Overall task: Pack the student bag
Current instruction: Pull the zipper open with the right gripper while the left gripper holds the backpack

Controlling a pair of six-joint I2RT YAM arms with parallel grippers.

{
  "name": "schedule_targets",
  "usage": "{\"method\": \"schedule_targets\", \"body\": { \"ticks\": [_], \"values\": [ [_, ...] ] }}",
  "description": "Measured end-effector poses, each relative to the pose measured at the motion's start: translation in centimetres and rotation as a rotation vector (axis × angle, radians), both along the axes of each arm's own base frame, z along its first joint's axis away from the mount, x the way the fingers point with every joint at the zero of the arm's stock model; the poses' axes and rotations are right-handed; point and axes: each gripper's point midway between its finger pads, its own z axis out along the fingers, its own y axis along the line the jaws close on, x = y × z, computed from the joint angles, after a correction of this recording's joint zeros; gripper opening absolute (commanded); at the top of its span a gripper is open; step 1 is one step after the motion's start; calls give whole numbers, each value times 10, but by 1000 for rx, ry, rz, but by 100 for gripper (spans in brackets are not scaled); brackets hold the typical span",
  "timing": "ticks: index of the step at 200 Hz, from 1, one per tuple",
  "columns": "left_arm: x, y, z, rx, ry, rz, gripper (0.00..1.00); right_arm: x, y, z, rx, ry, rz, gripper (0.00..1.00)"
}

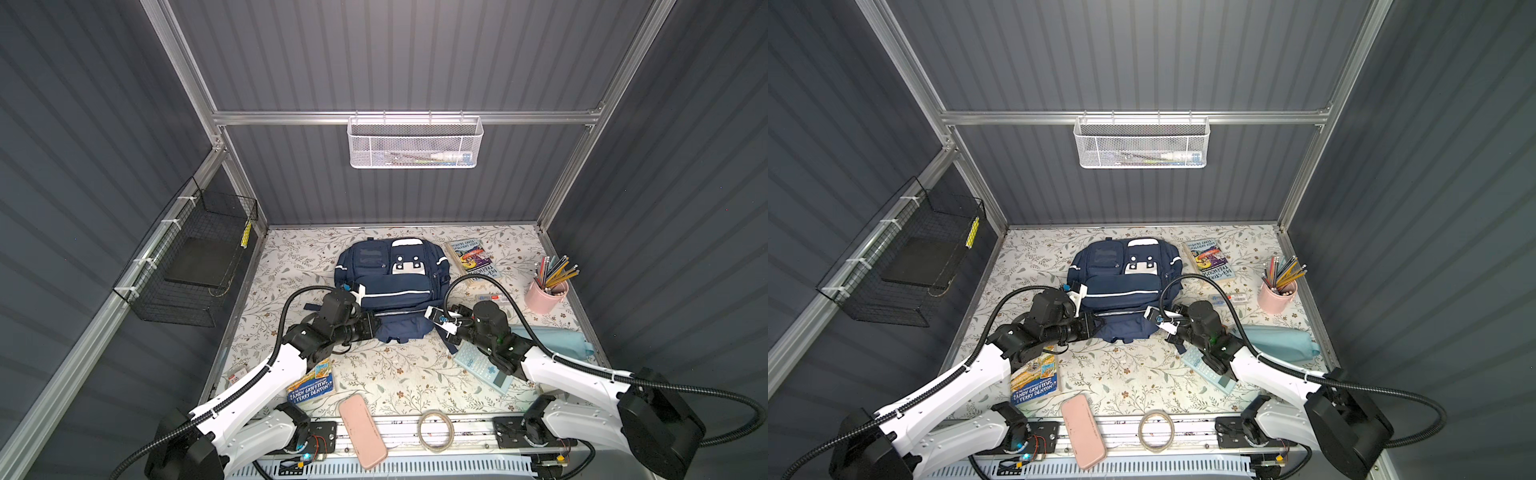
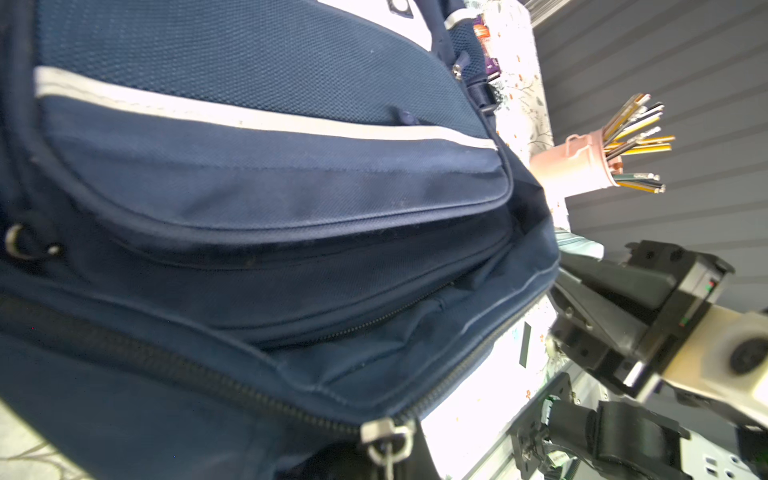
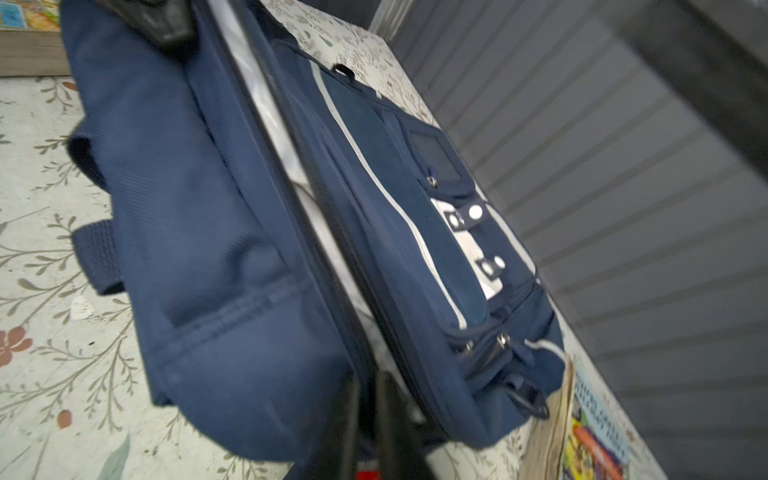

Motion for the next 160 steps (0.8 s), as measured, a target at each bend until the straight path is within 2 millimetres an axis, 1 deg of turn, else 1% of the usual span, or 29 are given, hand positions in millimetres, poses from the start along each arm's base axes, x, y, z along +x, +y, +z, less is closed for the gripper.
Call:
{"method": "schedule_targets", "body": {
  "ticks": [12,20,29,43,54,62,68,81,104,114,123,127,131,141,145,160],
  "values": [
    [-2,0,-3,8,4,9,0,-2,-1,-1,-5,21,-28,40],
    [-4,-3,-4,16,5,11,0,-9,5,1,-12,22,-13,43],
    [-9,-10,-6,26,3,-6,0,-22,19,7,-12,19,31,47],
    [-21,-27,-13,40,15,-54,0,-40,41,19,6,14,95,50],
    [-27,-38,-18,39,29,-80,0,-46,53,28,17,3,124,52],
    [-32,-45,-20,36,36,-98,0,-45,59,30,15,0,129,52],
    [-33,-49,-22,33,40,-102,0,-44,61,29,9,2,128,52],
    [-32,-51,-22,27,42,-100,0,-40,66,19,-21,17,126,50],
    [-30,-53,-19,12,35,-91,0,-40,68,-10,-89,69,134,50],
    [-30,-53,-19,12,35,-91,0,-39,69,-16,-98,76,135,48],
    [-30,-53,-19,11,38,-87,0,-38,70,-18,-98,75,133,44],
    [-30,-53,-19,10,39,-83,0,-37,71,-18,-98,72,133,39],
    [-30,-53,-19,8,41,-81,0,-37,72,-18,-99,70,134,32],
    [-29,-53,-18,-1,46,-73,0,-36,73,-19,-99,71,135,7],
    [-29,-54,-18,-4,46,-70,0,-35,74,-19,-103,68,135,1],
    [-27,-53,-17,-8,43,-55,0,-35,75,-21,-114,72,138,0]
  ]
}}
